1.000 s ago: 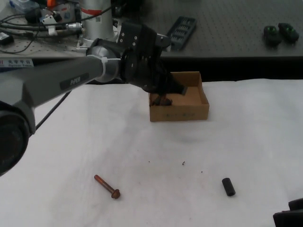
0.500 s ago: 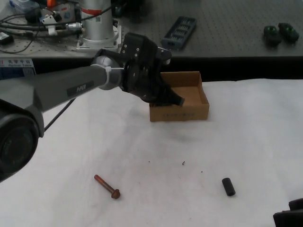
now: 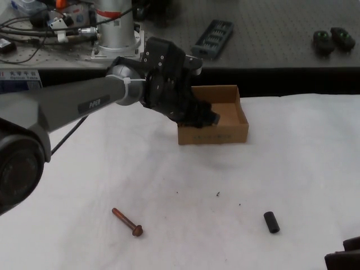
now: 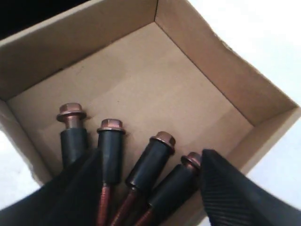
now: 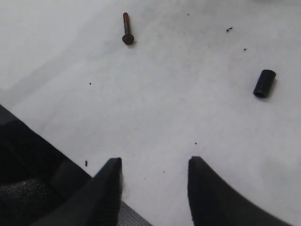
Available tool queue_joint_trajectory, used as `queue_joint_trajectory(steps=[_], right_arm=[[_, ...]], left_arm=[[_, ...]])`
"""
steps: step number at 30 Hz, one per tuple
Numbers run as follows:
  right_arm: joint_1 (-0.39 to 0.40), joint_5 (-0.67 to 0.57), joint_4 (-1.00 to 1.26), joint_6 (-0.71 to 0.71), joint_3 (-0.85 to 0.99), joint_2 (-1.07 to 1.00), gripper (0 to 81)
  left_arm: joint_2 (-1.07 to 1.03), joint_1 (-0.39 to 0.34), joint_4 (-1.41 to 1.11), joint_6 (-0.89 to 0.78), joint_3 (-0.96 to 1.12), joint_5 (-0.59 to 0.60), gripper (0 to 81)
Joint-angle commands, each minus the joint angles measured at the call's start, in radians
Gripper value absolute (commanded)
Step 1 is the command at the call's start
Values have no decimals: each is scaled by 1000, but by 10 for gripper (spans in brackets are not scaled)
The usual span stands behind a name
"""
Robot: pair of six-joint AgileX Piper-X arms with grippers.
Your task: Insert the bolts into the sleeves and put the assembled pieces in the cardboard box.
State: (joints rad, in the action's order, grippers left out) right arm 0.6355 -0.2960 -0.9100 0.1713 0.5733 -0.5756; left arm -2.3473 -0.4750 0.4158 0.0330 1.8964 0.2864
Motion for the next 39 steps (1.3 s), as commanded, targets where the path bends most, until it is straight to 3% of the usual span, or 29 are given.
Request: queue_joint_trajectory(steps=[1,7,12,15,21,29,39], right_arm=[[-5,-5,-5,-8,0,6,337],[-5,-5,-5,-8,0,6,337],[-5,1,-4,-16,0,6,337],[-5,85,-4,-16,0,6,337],[-7,307,1,88,0,6,337],[-7,346,27,244,0,6,337],[-7,437,0,318,0,6,337]], left_arm=[[21,2,-5,-50,12,55,431],[82,-1,-13,-84,24,125,384],[156,-14,60,-116,22,107,370],[168,-28,144,-217,22,115,370],[168,-105,243,-296,22,93,370],[168,-211,315,-563,22,32,369],[168,-272,558,-623,22,-32,368]])
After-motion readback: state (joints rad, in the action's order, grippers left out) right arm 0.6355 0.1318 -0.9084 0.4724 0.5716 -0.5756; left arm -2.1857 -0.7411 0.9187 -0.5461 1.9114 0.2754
